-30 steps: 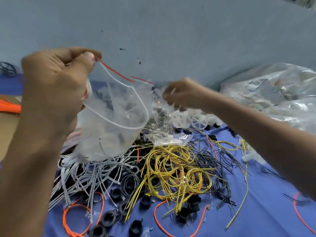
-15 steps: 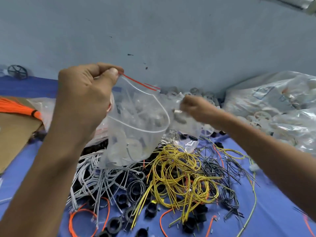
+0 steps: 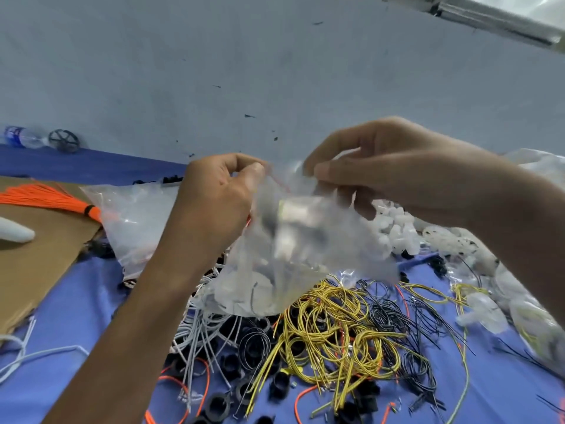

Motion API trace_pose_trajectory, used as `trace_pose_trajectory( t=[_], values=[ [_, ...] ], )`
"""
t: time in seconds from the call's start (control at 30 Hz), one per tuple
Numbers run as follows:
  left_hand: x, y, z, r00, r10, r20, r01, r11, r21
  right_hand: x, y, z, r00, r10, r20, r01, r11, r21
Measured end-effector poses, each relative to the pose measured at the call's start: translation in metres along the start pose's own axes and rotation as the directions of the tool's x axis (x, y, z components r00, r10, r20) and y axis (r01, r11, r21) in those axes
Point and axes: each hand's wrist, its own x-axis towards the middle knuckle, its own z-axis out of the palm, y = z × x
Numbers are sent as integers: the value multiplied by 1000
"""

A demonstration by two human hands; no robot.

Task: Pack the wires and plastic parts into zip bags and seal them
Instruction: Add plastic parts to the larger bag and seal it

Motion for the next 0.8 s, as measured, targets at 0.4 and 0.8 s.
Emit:
trace_pose_trajectory(
  t=[0.4, 0.8],
  values=[
    [-5, 11, -8, 979, 79, 189, -103, 987, 123, 10, 43, 29, 982, 186, -14, -167, 840, -516],
    [2, 12, -41, 871, 3, 490, 52, 994, -99, 7, 47, -13, 966, 254, -53, -253, 967, 35]
  ],
)
